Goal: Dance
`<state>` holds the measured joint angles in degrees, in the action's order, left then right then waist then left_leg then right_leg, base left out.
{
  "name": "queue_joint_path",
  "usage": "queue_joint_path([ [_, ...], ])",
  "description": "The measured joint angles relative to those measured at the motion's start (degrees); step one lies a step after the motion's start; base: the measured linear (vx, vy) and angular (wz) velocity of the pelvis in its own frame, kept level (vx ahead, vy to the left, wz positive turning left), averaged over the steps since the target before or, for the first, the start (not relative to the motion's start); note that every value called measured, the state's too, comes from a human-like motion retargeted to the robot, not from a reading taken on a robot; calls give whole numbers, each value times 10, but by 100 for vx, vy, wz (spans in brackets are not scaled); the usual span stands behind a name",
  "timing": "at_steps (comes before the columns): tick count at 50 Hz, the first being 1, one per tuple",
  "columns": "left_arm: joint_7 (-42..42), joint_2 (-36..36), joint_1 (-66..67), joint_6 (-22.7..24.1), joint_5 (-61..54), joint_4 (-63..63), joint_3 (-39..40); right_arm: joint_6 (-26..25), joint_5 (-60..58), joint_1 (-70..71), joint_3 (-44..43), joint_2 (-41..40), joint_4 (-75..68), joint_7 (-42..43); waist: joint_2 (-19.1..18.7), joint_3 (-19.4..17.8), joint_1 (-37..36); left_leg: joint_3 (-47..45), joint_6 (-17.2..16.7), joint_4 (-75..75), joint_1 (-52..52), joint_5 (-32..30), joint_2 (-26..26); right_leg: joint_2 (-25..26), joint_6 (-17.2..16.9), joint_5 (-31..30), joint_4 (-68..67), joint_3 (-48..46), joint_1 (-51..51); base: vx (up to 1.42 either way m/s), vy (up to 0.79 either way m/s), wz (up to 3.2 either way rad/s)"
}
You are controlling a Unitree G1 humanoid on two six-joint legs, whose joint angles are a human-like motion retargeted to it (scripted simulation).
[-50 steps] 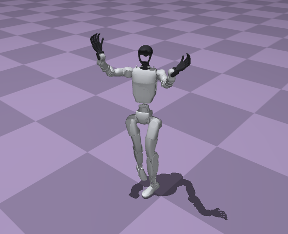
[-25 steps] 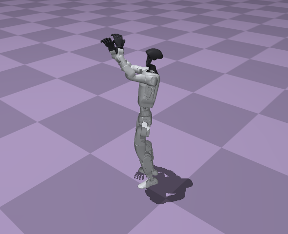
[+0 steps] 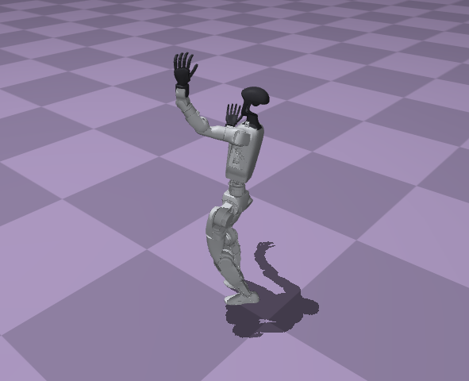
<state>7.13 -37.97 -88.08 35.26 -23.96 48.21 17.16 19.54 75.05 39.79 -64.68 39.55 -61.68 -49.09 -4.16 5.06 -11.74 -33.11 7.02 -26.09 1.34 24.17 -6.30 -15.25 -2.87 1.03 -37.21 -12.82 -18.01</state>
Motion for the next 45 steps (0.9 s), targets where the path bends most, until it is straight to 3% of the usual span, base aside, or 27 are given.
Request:
queue_joint_path([
  [5,-17,1,6,17,-17,0,15,-22,9,-108,-150,35,-117,27,29,-27,2,-8,7,-71,-16,41,-21,-57,5,-9,-95,-4,-48,-2,8,10],
  [10,-21,-1,10,22,-28,1,16,-65,22,-191,-226,46,-174,77,42,-33,3,-15,9,-114,-28,51,-20,-91,18,-38,-136,-23,-67,2,0,0],
  [15,-31,-8,4,29,-25,3,9,-89,-20,-226,-235,85,-189,143,43,-28,-2,-18,5,-104,-29,42,-12,-76,13,-36,-119,-23,-59,1,-5,-8],
  [18,-38,-10,-1,32,-18,2,3,-59,-91,-231,-207,128,-189,226,36,-18,-1,-12,3,-67,-25,25,-7,-55,11,-39,-76,-36,-37,2,-6,-5],
  [26,-67,-5,-15,36,22,-20,-27,50,-319,-186,-34,188,-124,446,9,12,42,14,1,61,6,-49,19,3,-33,-91,99,-69,53,0,-7,24],
  [31,-93,-17,-14,37,56,-44,-44,105,-578,-139,141,214,-124,632,-4,22,96,16,-1,142,34,-97,23,24,-44,-133,186,-77,86,0,0,0],
  [35,-115,-26,-11,42,91,-65,-53,78,-853,-90,287,232,-152,788,-11,25,132,-1,-5,190,57,-121,21,44,-45,-171,240,-68,98,6,4,-31],
  [39,-132,-38,-2,45,124,-78,-57,19,-1093,-27,419,209,-184,903,-13,21,158,-27,-12,222,81,-135,16,66,-43,-208,280,-40,106,11,3,-71],
  [45,-149,-42,13,52,148,-78,-50,-36,-1281,22,539,150,-222,916,-15,11,187,-44,-23,247,108,-138,11,94,-44,-258,311,0,109,9,1,-64],
])
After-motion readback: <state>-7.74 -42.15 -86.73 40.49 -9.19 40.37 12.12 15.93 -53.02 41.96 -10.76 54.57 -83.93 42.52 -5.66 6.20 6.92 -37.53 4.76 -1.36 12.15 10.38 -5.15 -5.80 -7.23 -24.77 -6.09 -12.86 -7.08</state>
